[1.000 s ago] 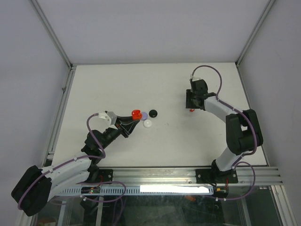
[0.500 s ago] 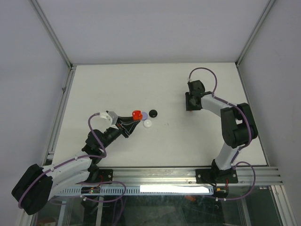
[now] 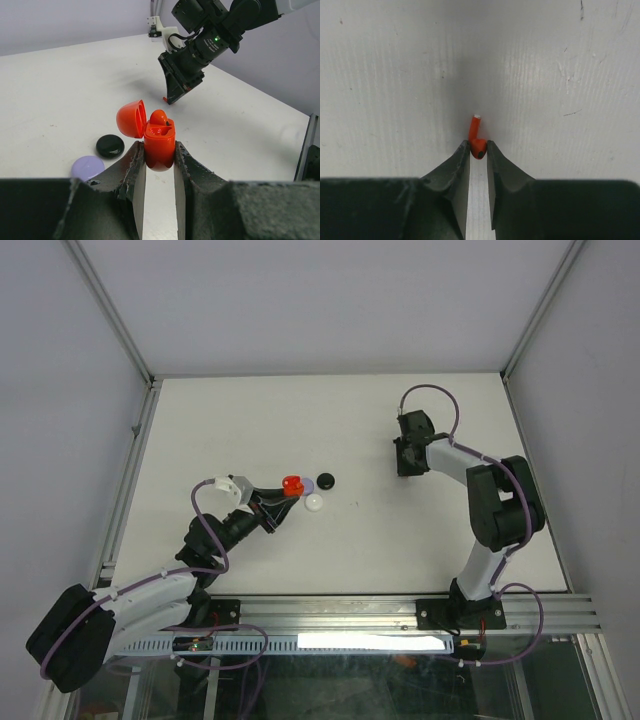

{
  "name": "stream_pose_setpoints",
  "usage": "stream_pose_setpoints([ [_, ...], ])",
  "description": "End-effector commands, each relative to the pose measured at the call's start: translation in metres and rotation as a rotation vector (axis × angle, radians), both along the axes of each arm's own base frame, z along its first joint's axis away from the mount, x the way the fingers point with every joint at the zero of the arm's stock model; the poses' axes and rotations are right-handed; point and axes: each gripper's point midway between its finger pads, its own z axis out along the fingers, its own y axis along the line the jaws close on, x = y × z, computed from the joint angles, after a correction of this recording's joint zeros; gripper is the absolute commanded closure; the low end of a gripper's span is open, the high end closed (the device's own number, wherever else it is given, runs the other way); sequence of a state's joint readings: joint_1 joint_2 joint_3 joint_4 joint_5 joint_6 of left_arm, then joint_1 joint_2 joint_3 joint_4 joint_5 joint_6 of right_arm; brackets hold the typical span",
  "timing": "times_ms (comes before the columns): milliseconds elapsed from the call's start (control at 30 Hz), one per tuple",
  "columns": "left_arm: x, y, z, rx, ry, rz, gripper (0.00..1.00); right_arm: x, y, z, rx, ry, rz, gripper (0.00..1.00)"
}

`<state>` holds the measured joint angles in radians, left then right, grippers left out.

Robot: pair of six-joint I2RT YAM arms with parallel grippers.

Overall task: Insert the wireless bluetooth earbuds into the charging case
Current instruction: Move the earbud to the center of the board.

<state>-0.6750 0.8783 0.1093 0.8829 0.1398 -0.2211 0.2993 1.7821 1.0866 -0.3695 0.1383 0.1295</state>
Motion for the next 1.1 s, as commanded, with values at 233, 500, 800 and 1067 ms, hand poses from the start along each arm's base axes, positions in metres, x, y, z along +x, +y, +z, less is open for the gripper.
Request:
stream_pose_setpoints([
  [233,-0.003,-0.001,0.026,-0.045,-0.074,-0.008,1.00,-0.026,0.063,0.036,-0.001,0.053,0.260,0.85],
  [500,-0.005,0.005,0.032,-0.054,-0.094,0.009,1.00,-0.092,0.120,0.014,-0.013,0.213,0.572,0.85],
  [800,-0.006,0.006,0.035,-0.056,-0.094,0.011,1.00,-0.110,0.119,-0.003,-0.130,0.250,0.699,0.73],
  [1067,-0.006,0.005,0.033,-0.050,-0.088,0.007,1.00,-0.094,0.100,-0.002,-0.225,0.202,0.652,0.62],
])
